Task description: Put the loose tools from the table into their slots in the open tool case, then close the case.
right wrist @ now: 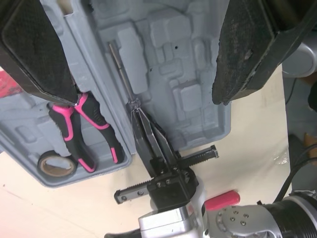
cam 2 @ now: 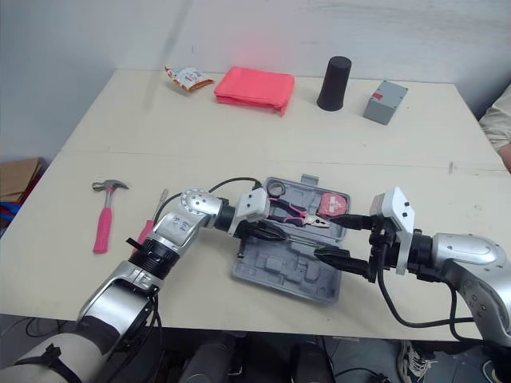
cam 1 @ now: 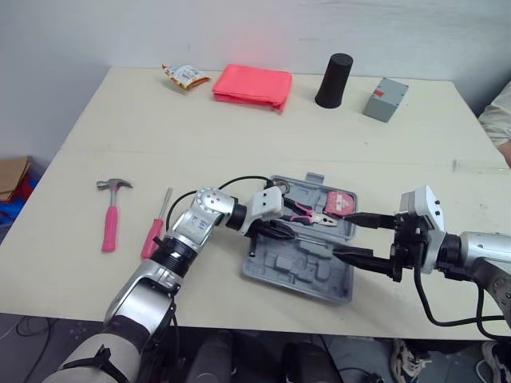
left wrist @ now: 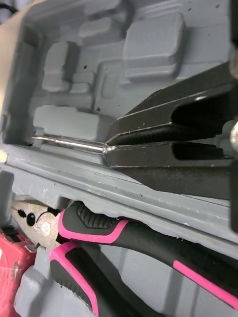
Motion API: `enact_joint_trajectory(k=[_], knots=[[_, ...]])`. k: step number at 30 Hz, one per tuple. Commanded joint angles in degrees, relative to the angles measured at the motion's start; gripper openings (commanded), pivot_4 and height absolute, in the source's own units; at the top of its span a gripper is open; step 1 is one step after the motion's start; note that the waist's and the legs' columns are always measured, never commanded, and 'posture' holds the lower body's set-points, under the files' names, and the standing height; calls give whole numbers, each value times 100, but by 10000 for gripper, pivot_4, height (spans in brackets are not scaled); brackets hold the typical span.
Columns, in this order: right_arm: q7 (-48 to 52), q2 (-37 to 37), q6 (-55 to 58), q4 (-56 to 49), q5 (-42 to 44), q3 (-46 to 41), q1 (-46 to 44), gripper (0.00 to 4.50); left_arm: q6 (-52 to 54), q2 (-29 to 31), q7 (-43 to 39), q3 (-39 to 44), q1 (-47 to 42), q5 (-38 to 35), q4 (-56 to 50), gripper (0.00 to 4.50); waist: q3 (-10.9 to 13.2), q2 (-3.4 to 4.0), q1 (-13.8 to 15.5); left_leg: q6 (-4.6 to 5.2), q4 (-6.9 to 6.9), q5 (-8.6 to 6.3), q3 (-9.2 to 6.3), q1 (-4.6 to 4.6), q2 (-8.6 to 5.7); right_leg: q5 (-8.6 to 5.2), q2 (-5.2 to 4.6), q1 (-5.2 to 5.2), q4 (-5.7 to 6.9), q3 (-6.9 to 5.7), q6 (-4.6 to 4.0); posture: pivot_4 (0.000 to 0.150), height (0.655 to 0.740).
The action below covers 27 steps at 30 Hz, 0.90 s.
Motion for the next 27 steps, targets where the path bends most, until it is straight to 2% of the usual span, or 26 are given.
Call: enact_joint_trajectory(k=[1,6,10,15,19,21,22,23,24,25,27], knots=[[-33,-11,-68,-170,80,-261,66,45000,103,129,134,-673,236,795,210,772,-19,-2,1,0,0,0,0,1,0,0,0,1,-2,0,0,1500,7355],[-35,-40,-78,-199,80,-306,127,45000,376,149,432,-1108,63,1477,414,772,-72,-6,22,9,1,-9,-2,12,0,0,-2,20,-15,-1,0,1500,7355],[-41,-50,-78,-200,80,-322,130,45000,414,171,152,-1236,52,1476,140,772,-117,4,3,38,-1,-75,-3,98,5,6,-42,119,-62,7,12,1500,7355],[12,-137,-114,-240,-40,-439,297,45000,768,95,-59,-133,53,343,-962,772,-116,21,-20,14,-5,-81,-1,98,11,5,-47,119,-77,3,11,1500,7355],[32,-231,-146,-205,-114,-734,533,45000,1663,443,-135,890,209,-607,-2176,772,-89,36,-67,13,18,-60,-1,-6,12,5,-28,29,-42,-6,11,1500,7355],[67,-303,-92,-160,-105,-1048,722,45000,2301,807,-143,1535,440,-1182,-2796,772,-81,38,-103,14,21,-60,0,-8,12,5,-3,27,-36,-8,11,1500,7355],[109,-352,-54,-136,-87,-1237,843,45000,2575,1049,-199,1885,630,-1490,-3098,6090,-79,39,-134,15,21,-60,2,-7,11,5,-2,27,-35,-7,11,1500,7355],[202,-414,-10,-99,-74,-1469,1021,45000,2852,1304,-192,2282,888,-1766,-3394,8430,-79,40,-165,15,19,-60,0,-4,12,5,-7,30,-35,-5,11,1500,7355],[323,-476,-16,-53,-106,-1697,1215,45000,3072,1508,-84,2692,1164,-1992,-3650,12584,-77,43,-192,14,17,-60,3,3,14,5,-8,33,-35,1,11,1500,7355],[418,-527,-28,-15,-137,-1875,1372,45000,3251,1664,47,3023,1392,-2152,-3830,18096,-76,45,-198,12,10,-58,4,13,16,5,-10,40,-39,4,11,1500,7355],[652,-640,-35,141,-193,-2298,1699,45000,3398,1955,458,3749,1968,-2210,-4105,26035,-76,45,-202,8,4,-54,1,22,20,5,-11,47,-44,7,11,1500,7355]])
